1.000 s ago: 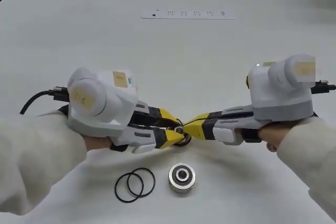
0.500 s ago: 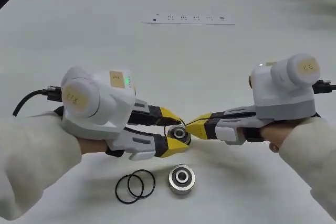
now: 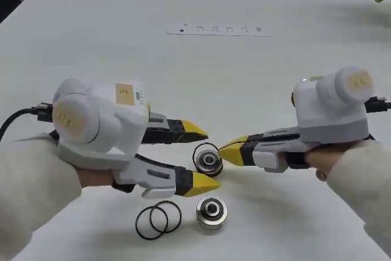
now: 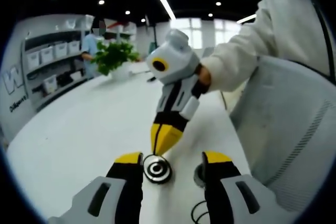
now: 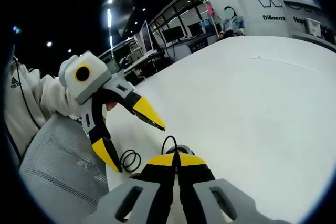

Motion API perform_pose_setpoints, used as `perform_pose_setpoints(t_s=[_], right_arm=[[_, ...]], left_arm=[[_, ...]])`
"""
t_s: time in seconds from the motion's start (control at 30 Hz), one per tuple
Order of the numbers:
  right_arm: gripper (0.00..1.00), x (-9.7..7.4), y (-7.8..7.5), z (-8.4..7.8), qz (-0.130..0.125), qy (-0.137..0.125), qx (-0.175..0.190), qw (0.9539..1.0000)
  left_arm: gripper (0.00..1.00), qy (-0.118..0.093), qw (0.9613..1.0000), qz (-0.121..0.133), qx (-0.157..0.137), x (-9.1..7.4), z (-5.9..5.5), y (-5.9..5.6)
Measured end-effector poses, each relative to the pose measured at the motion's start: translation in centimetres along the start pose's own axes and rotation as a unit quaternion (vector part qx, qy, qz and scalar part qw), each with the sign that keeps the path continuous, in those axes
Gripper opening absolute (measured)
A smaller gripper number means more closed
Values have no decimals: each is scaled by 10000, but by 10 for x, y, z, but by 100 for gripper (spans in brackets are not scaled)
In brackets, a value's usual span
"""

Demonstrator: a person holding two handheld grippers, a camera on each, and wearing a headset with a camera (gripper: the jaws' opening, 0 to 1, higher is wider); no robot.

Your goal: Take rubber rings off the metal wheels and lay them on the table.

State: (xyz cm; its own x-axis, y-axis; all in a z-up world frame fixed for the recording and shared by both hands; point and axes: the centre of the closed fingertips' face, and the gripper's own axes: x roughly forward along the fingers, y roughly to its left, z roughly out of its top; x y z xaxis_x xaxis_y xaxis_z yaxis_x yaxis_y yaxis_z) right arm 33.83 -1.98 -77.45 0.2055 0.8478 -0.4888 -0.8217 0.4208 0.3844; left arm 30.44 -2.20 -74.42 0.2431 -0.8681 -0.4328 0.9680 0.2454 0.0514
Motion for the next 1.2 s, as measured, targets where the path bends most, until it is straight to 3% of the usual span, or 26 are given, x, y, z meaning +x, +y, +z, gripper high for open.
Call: perform_pose_setpoints(t_s=[0.63,1.2], right_arm=[[0,-8,9,4,1,-37,-81,10000],[0,-12,31,10,180,-59,-87,9998]], left_arm=[[66,-145,9995,246,98,-35,18,-5],[76,-41,9988,482,103,-74,12,-11]])
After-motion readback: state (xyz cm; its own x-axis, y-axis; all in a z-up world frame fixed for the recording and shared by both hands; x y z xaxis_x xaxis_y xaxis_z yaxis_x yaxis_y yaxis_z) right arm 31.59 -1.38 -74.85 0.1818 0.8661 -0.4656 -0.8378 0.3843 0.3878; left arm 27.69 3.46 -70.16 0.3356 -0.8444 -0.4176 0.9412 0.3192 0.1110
